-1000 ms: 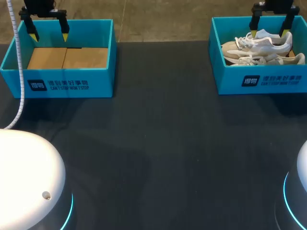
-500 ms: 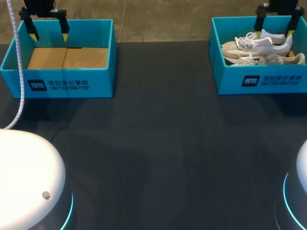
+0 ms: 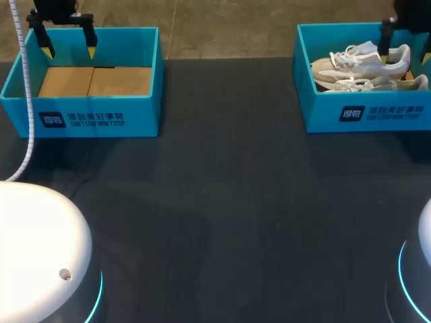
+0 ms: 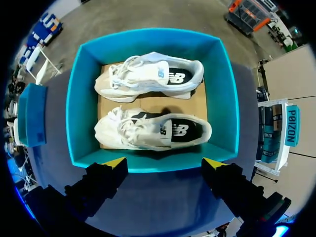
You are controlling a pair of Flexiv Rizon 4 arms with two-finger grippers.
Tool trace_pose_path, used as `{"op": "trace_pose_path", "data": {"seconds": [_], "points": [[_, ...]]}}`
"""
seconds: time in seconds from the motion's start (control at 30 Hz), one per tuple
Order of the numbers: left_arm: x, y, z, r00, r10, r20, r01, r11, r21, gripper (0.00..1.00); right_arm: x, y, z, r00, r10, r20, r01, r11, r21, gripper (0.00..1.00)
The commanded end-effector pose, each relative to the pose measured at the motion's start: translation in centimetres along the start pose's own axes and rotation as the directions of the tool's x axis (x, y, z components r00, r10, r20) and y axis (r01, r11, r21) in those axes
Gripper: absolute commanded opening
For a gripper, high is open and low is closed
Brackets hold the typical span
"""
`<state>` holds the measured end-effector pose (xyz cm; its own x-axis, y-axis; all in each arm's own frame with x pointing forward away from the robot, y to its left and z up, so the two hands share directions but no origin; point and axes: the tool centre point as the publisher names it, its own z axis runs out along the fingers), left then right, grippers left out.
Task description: Take the shoe out of the shoebox, open the shoe tongue, remove and reinsert the insole, then place the shoe into the shoebox
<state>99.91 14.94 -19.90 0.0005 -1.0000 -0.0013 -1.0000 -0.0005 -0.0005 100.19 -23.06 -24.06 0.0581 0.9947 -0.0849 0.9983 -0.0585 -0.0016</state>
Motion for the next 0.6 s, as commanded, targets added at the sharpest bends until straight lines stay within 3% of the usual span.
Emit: {"op": "trace_pose_path", "data": {"seconds": [0.03,0.07,0.1,0.2,0.33,0.43,0.53,0.6], "points": [[0.0,0.0,0.0,1.000,0.000,0.000,0.000,1.000,0.000,1.00,-0.8,1.0,1.6,1.000,0.009,-0.001,-0.009,1.000,0.022,0.92],[0.0,0.0,0.0,1.000,0.000,0.000,0.000,1.000,0.000,1.00,-1.0,1.1,1.9,1.000,0.011,-0.004,-0.011,1.000,0.026,0.75],[0.0,0.0,0.0,1.000,0.000,0.000,0.000,1.000,0.000,1.00,-1.1,1.1,2.1,1.000,0.015,0.003,-0.015,0.999,0.031,0.67],[0.0,0.0,0.0,1.000,0.000,0.000,0.000,1.000,0.000,1.00,-1.8,1.3,2.8,1.000,0.023,0.000,-0.023,0.999,0.039,0.72],[0.0,0.0,0.0,1.000,0.000,0.000,0.000,1.000,0.000,1.00,-2.6,1.3,3.3,1.000,0.028,-0.002,-0.028,0.999,0.036,0.58],[0.0,0.0,0.0,1.000,0.000,0.000,0.000,1.000,0.000,1.00,-3.4,1.6,3.9,0.999,0.037,0.004,-0.037,0.999,0.036,0.65],[0.0,0.0,0.0,1.000,0.000,0.000,0.000,1.000,0.000,1.00,-4.0,1.7,4.3,0.999,0.043,0.012,-0.044,0.998,0.041,0.52],[0.0,0.0,0.0,1.000,0.000,0.000,0.000,1.000,0.000,1.00,-4.5,1.8,4.7,0.999,0.046,0.008,-0.046,0.998,0.044,0.50]]}}
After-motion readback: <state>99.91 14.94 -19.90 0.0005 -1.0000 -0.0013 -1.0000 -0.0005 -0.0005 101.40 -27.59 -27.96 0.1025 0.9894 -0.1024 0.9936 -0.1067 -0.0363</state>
